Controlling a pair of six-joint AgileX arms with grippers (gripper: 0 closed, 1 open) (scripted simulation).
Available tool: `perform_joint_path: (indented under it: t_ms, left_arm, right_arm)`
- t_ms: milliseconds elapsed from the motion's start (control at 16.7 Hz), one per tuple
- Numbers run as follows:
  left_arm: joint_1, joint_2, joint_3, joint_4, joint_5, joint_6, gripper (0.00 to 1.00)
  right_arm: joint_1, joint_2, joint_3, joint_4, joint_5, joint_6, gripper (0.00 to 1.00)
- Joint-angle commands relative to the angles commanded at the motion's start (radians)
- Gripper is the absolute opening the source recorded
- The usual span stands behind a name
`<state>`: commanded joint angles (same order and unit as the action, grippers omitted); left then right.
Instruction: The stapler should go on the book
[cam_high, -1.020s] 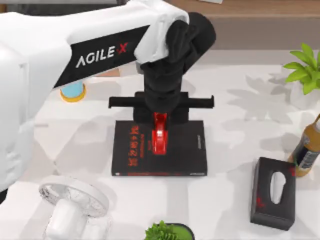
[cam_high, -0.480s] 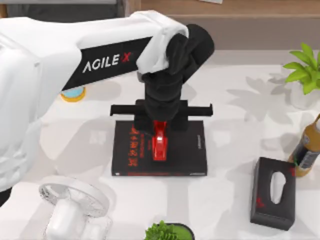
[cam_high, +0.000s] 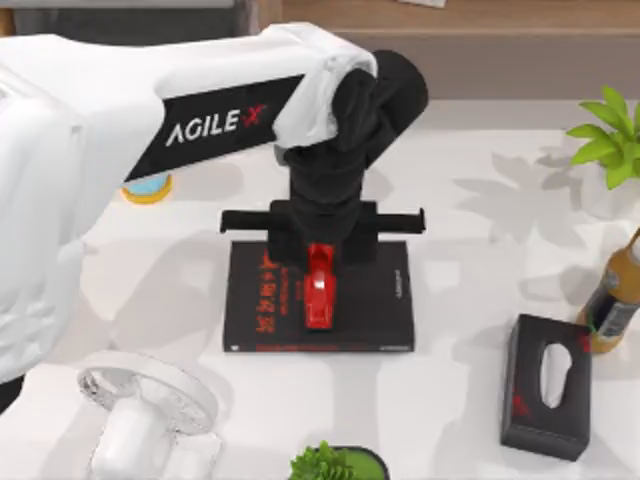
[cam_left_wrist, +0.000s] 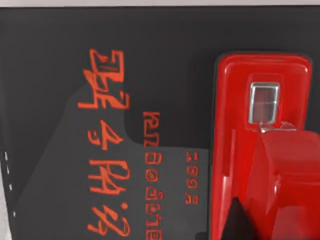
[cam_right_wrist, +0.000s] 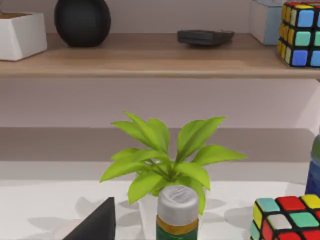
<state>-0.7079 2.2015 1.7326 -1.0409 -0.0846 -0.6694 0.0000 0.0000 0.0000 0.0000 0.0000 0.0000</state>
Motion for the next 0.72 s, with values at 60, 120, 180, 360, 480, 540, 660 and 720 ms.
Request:
perform_joint_path:
  t_ms: [60,120,180,360,480,540,660,720]
  left_arm:
    - [0.0,0.0,0.0,0.0,0.0,0.0,0.53]
    - [0.0,0.0,0.0,0.0,0.0,0.0,0.6]
    - [0.0,0.0,0.0,0.0,0.0,0.0,0.68]
    - [0.0,0.0,0.0,0.0,0.0,0.0,0.9]
    - [0.0,0.0,0.0,0.0,0.0,0.0,1.0]
    - [0.0,0.0,0.0,0.0,0.0,0.0,1.0]
    - [0.0,0.0,0.0,0.0,0.0,0.0,1.0]
    - [0.0,0.0,0.0,0.0,0.0,0.0,1.0]
  right_arm:
    - [0.0,0.0,0.0,0.0,0.0,0.0,1.0]
    - [0.0,0.0,0.0,0.0,0.0,0.0,1.0]
    - [0.0,0.0,0.0,0.0,0.0,0.0,1.0]
    - [0.0,0.0,0.0,0.0,0.0,0.0,1.0]
    - [0.0,0.0,0.0,0.0,0.0,0.0,1.0]
    - [0.0,0.0,0.0,0.0,0.0,0.0,1.0]
    - [0.0,0.0,0.0,0.0,0.0,0.0,1.0]
    - [0.0,0.0,0.0,0.0,0.0,0.0,1.0]
